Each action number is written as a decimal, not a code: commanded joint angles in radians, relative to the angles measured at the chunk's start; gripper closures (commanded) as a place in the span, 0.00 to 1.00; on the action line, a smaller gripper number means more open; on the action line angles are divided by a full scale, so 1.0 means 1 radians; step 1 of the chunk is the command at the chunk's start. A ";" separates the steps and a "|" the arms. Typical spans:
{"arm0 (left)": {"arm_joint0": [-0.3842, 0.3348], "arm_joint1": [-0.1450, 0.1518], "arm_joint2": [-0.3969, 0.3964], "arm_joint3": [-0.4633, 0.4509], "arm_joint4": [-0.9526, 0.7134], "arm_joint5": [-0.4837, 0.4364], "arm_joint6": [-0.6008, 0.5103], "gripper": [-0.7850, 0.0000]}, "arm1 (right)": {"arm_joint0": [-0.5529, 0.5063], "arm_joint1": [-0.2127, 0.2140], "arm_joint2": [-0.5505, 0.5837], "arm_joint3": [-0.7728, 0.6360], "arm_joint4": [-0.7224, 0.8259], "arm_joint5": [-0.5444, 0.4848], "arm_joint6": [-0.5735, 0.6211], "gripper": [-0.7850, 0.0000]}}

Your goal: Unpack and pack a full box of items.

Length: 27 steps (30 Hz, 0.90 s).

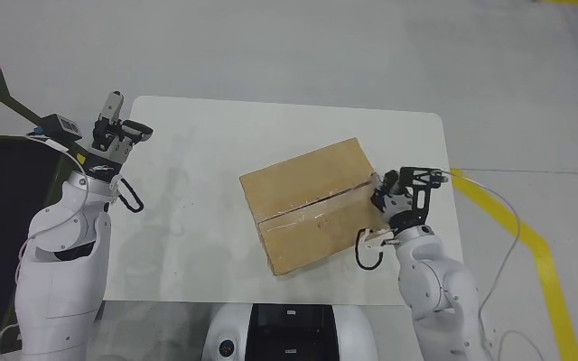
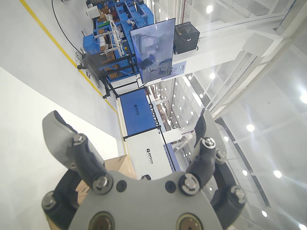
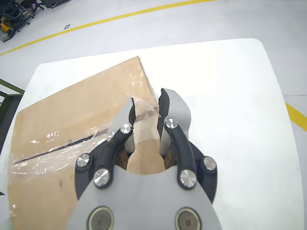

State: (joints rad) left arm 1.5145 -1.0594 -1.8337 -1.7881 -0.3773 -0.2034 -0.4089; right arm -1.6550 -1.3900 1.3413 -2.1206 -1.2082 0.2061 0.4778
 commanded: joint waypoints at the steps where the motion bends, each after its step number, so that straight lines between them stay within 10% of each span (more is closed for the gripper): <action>1: 0.000 0.000 0.000 0.000 0.000 0.000 0.000 0.00 | 0.009 0.000 -0.004 0.008 -0.010 0.011 0.002 0.61; 14: 0.000 0.000 0.000 0.000 0.000 0.000 0.000 0.00 | -0.016 0.000 0.002 -0.069 -0.110 0.108 -0.034 0.62; 23: 0.000 0.000 0.000 0.000 0.000 0.000 0.000 0.00 | -0.058 0.006 -0.009 -0.165 -0.037 -0.033 -0.021 1.00; 27: 0.000 0.000 0.000 0.000 0.000 0.000 0.000 0.00 | -0.056 0.009 -0.038 -0.174 -0.031 -0.086 0.012 1.00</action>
State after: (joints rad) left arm 1.5145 -1.0594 -1.8337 -1.7881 -0.3773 -0.2034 -0.4089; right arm -1.7124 -1.3814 1.3112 -2.2937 -1.2402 0.1306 0.4815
